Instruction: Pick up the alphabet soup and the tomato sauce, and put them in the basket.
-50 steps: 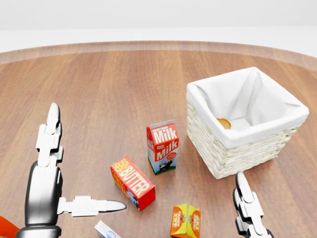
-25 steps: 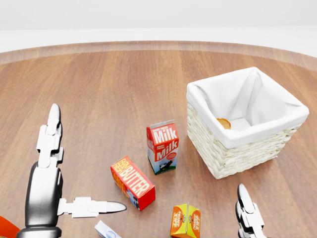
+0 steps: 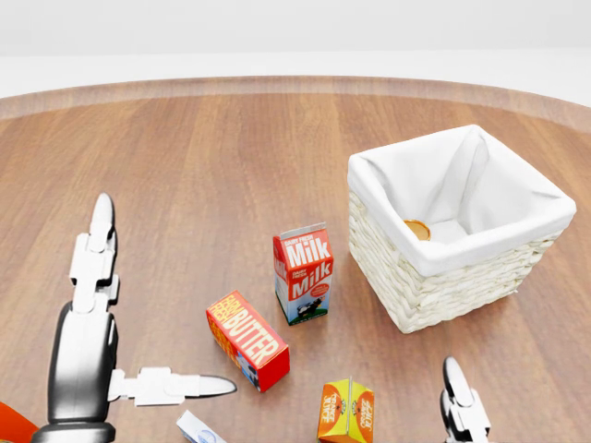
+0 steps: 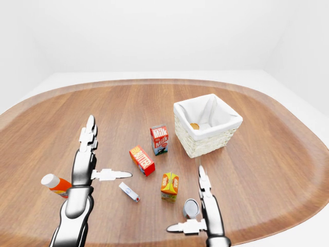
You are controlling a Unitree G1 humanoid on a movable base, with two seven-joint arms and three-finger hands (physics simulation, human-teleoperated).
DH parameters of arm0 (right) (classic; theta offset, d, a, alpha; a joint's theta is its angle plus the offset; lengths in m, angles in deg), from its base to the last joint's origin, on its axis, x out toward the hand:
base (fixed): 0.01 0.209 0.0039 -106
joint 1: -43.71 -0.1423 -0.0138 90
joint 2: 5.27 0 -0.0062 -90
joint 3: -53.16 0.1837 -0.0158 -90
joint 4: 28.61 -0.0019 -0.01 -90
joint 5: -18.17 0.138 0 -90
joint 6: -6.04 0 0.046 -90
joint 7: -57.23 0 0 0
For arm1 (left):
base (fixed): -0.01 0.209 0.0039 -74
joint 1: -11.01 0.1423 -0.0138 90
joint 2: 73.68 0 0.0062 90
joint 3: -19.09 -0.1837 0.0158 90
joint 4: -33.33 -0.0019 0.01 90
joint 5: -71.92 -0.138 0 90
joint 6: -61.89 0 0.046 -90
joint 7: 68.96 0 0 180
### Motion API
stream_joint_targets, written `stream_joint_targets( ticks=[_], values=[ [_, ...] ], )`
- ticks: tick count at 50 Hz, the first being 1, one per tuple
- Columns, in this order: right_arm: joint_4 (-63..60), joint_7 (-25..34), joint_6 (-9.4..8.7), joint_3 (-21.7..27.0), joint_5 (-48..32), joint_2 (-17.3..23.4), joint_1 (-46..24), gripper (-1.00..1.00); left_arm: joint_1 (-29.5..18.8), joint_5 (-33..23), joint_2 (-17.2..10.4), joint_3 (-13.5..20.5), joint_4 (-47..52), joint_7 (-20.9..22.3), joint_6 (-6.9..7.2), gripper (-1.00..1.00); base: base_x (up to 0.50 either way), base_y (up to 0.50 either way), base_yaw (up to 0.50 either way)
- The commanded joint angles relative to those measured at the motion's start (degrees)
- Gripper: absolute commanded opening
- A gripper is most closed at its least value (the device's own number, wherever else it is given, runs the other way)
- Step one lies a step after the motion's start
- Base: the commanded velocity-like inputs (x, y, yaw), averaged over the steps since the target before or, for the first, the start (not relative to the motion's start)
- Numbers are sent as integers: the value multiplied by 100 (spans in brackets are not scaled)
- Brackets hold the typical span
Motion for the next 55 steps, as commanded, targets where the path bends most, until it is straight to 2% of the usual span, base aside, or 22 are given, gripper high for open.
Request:
stream_joint_targets(
  ticks=[1,41,55],
  values=[
    [201,92,0,136,-11,-106,-68,100,47,-68,-20,-2,86,-16,0,100,0,0,0],
    [932,239,0,374,-162,-263,-213,100,45,-78,-26,-3,40,-30,0,100,0,0,0],
    [1211,392,0,707,-163,-404,-518,100,29,-72,-25,7,10,-32,0,100,0,0,0]
  ],
)
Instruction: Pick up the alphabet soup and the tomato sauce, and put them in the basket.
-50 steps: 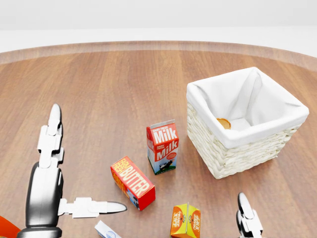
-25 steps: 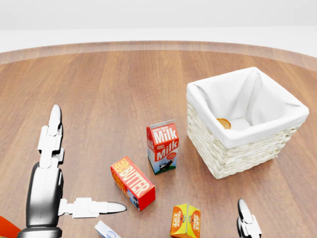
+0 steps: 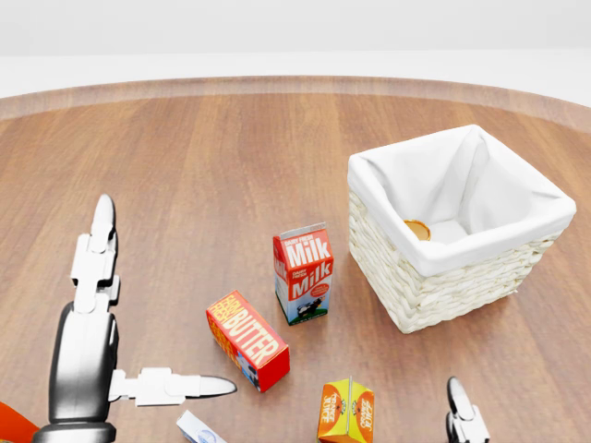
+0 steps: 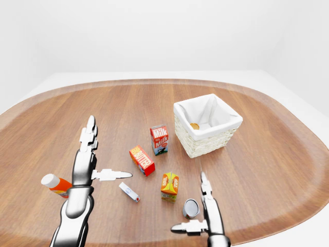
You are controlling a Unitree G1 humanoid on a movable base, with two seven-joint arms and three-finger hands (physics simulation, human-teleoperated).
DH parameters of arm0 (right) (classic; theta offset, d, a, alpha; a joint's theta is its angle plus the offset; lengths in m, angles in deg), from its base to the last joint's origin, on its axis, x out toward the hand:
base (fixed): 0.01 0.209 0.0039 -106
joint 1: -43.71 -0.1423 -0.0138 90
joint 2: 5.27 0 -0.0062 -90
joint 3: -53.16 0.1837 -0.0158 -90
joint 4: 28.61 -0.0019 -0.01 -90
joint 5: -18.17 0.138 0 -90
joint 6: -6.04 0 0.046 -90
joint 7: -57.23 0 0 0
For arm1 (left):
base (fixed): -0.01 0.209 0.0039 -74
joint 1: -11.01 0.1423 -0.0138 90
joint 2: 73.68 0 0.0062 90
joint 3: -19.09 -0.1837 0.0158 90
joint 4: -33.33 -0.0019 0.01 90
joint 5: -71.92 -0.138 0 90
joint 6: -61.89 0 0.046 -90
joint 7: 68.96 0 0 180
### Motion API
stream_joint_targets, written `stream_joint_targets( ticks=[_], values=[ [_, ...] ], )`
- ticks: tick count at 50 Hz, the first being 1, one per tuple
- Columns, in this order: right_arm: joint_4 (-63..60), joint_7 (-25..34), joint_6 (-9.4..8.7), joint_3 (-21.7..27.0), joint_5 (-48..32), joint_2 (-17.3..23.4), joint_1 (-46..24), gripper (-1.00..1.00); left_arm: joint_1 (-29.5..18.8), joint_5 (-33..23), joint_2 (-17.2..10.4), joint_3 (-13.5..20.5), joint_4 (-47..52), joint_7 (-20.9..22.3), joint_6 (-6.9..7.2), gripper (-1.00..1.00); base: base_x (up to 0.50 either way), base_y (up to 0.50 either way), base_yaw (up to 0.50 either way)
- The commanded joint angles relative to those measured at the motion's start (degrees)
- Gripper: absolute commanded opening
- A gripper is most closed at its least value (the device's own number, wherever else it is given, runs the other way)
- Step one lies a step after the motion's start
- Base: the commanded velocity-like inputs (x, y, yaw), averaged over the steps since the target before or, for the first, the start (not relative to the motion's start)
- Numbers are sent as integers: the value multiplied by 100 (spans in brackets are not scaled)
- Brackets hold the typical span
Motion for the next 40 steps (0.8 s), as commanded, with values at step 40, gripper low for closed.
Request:
stream_joint_targets(
  ticks=[40],
  values=[
    [995,133,0,613,-180,-236,-667,100,41,-56,-24,6,86,-9,0,100,0,0,0]
  ],
)
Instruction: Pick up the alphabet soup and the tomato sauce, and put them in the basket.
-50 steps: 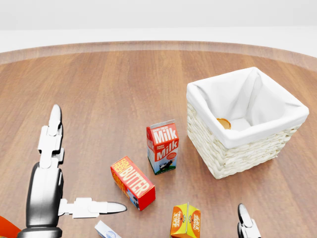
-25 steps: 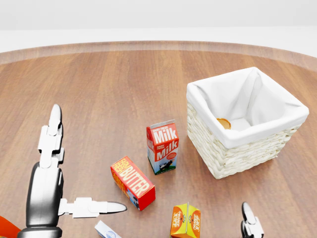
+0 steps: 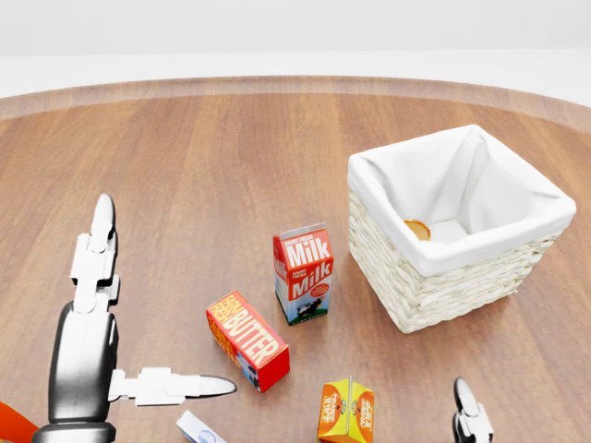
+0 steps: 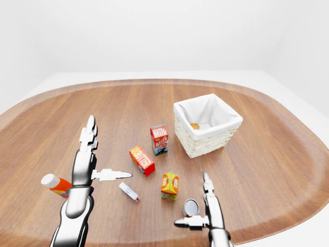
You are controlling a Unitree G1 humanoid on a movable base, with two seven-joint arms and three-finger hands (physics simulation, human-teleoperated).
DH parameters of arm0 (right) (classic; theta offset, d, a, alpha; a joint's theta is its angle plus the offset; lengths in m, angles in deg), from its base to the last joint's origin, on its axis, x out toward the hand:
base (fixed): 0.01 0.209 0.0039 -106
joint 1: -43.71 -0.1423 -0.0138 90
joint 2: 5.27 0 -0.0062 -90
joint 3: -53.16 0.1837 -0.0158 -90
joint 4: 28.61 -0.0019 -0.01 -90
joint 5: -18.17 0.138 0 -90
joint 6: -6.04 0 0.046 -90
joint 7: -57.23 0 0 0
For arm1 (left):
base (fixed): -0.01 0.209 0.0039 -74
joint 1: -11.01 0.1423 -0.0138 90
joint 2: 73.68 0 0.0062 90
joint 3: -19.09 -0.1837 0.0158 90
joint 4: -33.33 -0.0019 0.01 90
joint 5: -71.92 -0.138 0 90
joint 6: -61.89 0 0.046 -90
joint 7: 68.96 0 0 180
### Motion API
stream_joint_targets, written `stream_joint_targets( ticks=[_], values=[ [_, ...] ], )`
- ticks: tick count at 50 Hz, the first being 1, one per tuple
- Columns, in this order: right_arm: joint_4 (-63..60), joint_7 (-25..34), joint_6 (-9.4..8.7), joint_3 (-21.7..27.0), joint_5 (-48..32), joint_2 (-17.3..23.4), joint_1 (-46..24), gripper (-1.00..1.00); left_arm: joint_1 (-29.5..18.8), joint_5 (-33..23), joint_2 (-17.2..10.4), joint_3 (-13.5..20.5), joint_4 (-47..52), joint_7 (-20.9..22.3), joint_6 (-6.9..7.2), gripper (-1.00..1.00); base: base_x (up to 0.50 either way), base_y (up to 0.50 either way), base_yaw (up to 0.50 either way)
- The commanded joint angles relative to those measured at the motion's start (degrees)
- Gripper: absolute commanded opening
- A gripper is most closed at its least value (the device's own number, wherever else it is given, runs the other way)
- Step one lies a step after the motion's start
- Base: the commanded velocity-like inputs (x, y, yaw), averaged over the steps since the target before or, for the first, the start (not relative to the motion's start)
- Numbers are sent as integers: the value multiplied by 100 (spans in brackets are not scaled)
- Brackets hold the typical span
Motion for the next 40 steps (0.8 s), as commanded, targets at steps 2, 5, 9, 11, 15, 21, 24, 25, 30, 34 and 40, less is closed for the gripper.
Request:
stream_joint_targets(
  ticks=[2,5,9,11,15,21,24,25,30,34,40],
  values=[
    [177,-33,0,98,-64,-18,-99,100,42,-61,-23,3,70,-19,0,100,0,0,0],
    [271,-45,0,120,-82,-18,-128,100,42,-59,-24,3,69,-18,0,100,0,0,0],
    [323,-47,0,143,-92,-14,-139,100,42,-61,-23,3,70,-20,0,100,0,0,0],
    [318,-44,0,154,-90,-14,-142,100,42,-61,-24,3,70,-18,0,100,0,0,0],
    [370,-39,0,189,-100,-10,-163,100,42,-61,-24,3,70,-17,0,100,0,0,0],
    [419,-43,0,218,-130,-24,-181,100,43,-60,-23,3,71,-18,0,100,0,0,0],
    [379,-30,0,235,-115,-21,-169,100,43,-61,-23,3,71,-19,0,100,0,0,0],
    [408,-32,0,247,-124,-21,-180,100,43,-61,-25,3,71,-16,0,100,0,0,0],
    [459,-20,0,264,-117,-23,-203,100,42,-61,-24,3,70,-19,0,100,0,0,0],
    [471,-17,0,276,-122,-24,-226,100,42,-60,-23,4,70,-20,0,100,0,0,0],
    [571,-38,0,290,-156,-27,-267,100,42,-61,-24,3,70,-19,0,100,0,0,0]
  ],
)
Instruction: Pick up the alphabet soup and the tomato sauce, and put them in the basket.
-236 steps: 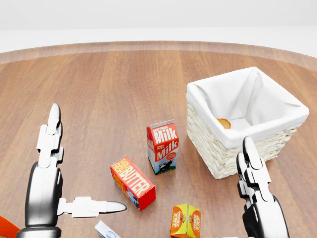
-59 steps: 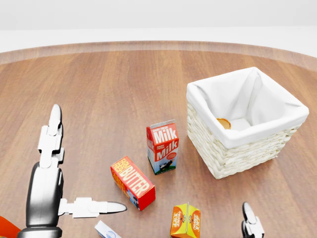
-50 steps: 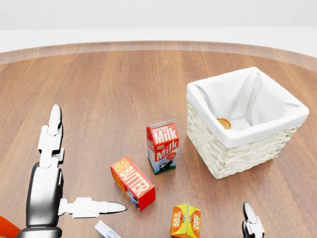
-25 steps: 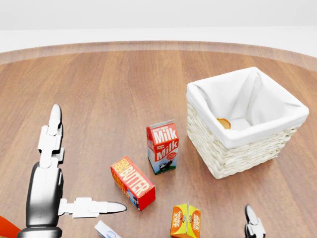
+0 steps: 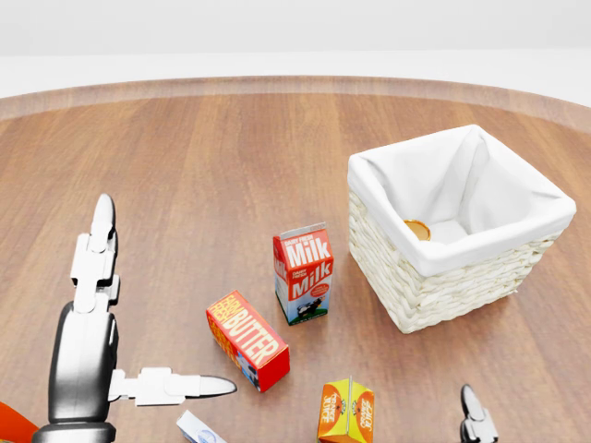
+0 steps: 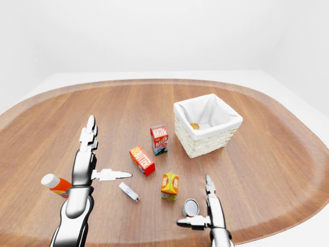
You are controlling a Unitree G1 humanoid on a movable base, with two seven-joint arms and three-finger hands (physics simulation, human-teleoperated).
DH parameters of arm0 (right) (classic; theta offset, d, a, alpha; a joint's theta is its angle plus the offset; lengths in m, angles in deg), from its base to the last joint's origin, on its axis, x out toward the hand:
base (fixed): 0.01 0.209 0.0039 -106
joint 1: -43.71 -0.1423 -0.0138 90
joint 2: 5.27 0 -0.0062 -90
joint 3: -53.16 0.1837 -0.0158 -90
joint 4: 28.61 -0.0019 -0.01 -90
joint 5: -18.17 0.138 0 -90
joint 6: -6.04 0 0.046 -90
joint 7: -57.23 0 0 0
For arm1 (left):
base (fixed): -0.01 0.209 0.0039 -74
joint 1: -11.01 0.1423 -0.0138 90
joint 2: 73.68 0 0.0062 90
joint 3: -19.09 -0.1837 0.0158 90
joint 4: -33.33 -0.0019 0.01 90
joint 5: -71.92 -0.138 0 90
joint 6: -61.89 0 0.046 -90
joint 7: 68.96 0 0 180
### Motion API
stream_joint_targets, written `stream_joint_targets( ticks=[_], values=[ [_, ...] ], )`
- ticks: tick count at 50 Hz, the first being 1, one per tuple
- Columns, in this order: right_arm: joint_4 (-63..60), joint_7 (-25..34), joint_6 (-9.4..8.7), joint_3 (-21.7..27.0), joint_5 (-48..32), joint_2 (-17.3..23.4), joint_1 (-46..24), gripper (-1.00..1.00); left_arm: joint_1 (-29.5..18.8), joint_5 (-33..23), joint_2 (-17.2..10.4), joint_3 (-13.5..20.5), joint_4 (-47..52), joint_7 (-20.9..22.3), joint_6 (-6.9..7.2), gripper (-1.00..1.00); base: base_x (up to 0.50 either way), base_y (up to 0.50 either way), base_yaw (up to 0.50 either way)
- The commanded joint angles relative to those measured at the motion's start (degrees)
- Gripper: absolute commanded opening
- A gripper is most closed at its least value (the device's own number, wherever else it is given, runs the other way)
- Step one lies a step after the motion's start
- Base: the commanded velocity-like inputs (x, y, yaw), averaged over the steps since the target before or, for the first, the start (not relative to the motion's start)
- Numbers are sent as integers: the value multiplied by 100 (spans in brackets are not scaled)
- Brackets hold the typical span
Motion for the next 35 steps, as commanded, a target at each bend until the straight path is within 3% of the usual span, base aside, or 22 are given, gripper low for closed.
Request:
stream_joint_targets(
  ticks=[1,35],
  values=[
    [168,-37,0,40,-62,-6,-62,100,42,-62,-24,3,69,-18,0,100,0,0,0],
    [814,-276,0,38,-253,76,-311,100,42,-61,-24,3,69,-18,0,100,0,0,0]
  ],
)
